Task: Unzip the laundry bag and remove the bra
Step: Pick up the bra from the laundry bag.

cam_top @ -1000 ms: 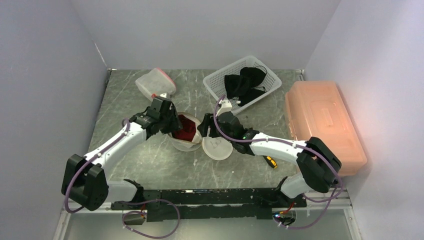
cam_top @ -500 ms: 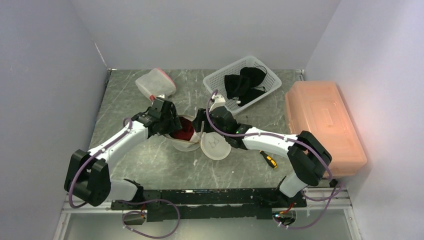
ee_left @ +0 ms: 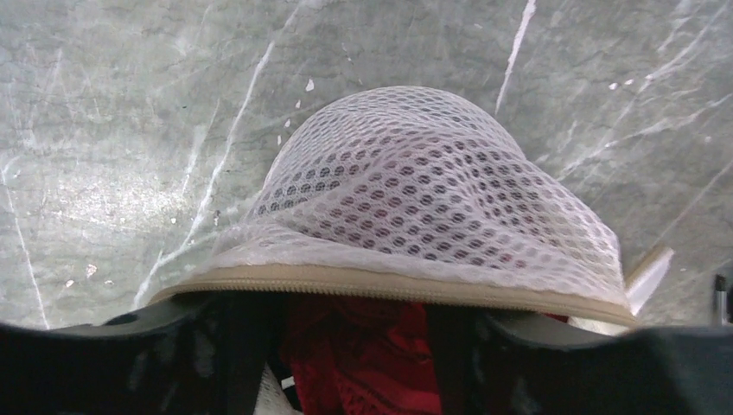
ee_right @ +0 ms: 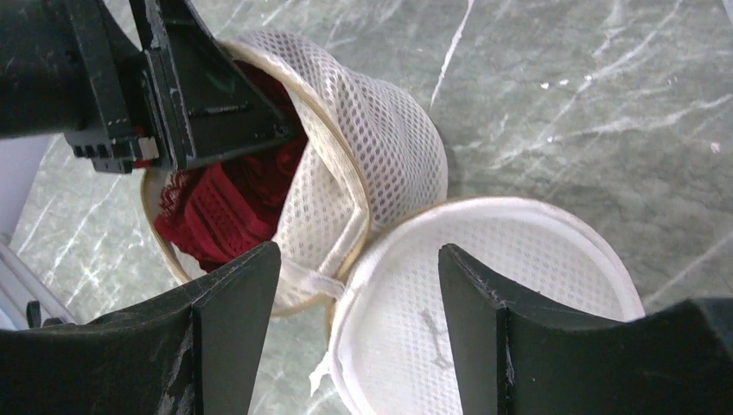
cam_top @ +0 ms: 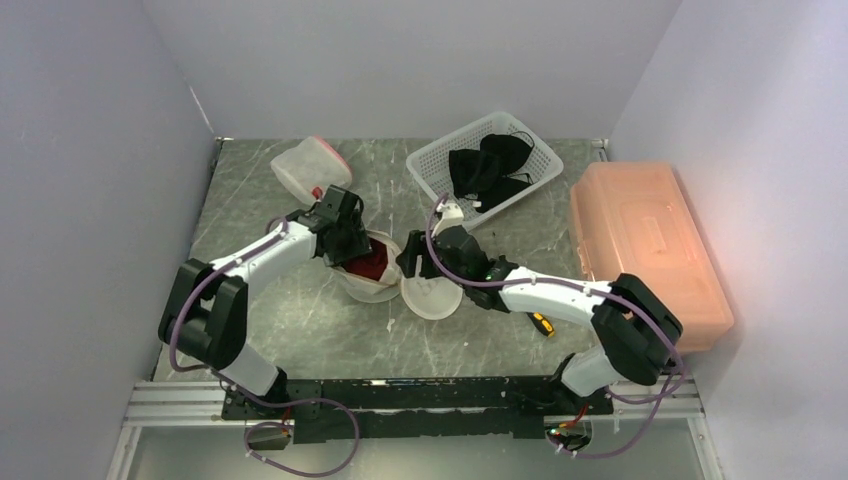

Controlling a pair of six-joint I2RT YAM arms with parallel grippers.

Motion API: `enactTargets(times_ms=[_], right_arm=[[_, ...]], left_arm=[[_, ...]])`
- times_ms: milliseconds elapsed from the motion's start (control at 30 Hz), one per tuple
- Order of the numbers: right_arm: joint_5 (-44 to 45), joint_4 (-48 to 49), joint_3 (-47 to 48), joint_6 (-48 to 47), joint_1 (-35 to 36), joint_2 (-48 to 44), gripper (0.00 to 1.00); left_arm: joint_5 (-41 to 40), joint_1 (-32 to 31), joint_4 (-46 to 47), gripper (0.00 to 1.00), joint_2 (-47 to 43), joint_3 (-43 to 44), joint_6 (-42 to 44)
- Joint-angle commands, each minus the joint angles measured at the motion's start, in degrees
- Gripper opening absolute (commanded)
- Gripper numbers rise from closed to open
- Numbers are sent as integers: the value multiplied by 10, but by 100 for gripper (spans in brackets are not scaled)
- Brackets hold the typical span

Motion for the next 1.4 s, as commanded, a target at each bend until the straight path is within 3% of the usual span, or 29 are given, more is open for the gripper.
enactTargets(times_ms=[0,167,267,767,1100,1367], right_arm=[[11,26,-29,2,-1,-40,72],[23,23,-49,0,-2,-68,72],[26,18,-50,-1,-2,-76,72],[-26,56,-19,27,-45,-83,73],[-54,77,-56,23,-58,-157,78],[-121,63,-10,-31,-58,-106,68]], left_arm=[[4,1,12,57,15,12,-12],[25,0,28,20,1,5,-13],[31,0,24,4,-19,9,-10],[150,-1,0,3,-115,37,28],[172,-2,-18,3,-148,75,52],[212,-2,-11,3,-133,58,80]])
